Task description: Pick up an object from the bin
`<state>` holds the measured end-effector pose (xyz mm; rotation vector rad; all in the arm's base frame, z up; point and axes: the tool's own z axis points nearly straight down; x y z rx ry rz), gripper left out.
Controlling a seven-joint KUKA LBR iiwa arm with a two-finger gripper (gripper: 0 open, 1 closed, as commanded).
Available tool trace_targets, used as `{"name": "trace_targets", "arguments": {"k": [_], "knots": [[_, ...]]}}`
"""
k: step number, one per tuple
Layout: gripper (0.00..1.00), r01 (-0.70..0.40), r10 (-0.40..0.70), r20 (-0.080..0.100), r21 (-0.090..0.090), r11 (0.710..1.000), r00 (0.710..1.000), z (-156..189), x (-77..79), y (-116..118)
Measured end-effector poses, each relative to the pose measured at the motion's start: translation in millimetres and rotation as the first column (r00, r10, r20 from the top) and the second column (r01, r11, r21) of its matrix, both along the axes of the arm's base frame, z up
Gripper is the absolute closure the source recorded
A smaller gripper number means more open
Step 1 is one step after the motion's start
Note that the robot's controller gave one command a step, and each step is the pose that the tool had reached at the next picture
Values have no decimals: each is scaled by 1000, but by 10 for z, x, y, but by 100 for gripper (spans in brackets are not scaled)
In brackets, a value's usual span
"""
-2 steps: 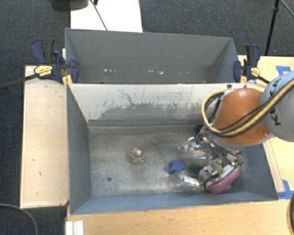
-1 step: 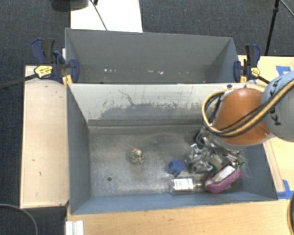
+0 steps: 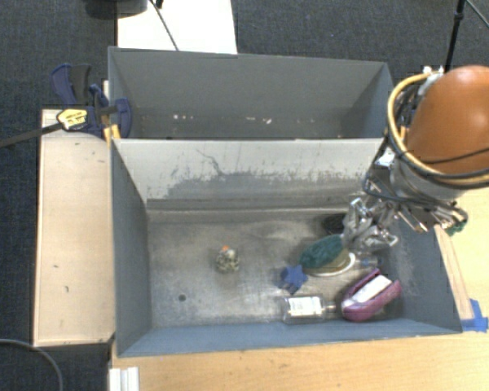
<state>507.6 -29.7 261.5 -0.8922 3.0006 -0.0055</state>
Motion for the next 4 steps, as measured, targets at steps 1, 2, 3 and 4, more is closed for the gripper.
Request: {"name": "trace_targets", "arguments": {"k": [1,2,3,4], "knots": [[0,4,-4,-10,1,1000,1000,-45,-15,-2],[0,-120,120,-14,2,993,993,-1462,282,-377],[0,-300,300,-6,1,954,954,-1860,343,-252],[100,-297,297,-1,-3,955,955,-1830,364,-270]]}}
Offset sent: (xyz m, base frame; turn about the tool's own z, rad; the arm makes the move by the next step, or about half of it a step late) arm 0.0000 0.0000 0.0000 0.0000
